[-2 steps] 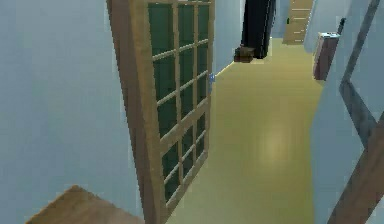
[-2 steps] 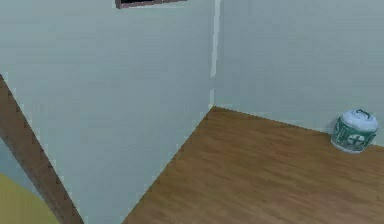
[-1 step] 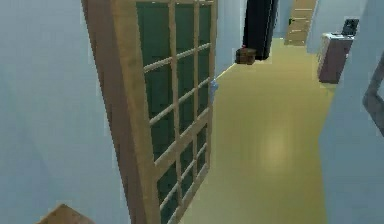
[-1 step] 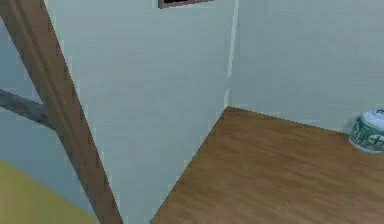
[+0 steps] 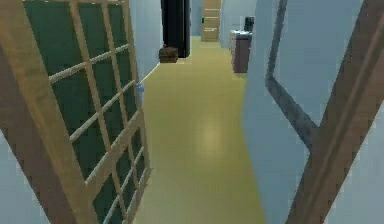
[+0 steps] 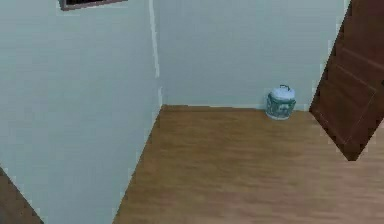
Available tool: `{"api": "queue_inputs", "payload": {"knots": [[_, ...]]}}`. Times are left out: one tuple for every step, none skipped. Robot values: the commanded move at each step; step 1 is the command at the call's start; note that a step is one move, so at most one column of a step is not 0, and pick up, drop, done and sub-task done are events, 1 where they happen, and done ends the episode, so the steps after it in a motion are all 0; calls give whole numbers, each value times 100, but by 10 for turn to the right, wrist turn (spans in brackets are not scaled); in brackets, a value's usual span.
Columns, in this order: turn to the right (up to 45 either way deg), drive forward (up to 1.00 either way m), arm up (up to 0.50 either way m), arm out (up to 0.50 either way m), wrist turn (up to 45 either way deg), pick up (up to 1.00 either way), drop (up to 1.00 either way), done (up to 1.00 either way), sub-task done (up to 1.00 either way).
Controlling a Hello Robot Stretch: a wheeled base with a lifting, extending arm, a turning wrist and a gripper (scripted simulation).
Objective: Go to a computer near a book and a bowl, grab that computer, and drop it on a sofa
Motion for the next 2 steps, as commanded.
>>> {"api": "queue_inputs", "payload": {"knots": [[0,100,0,0,0,0,0,0,0],[30,0,0,0,0,0,0,0,0]]}}
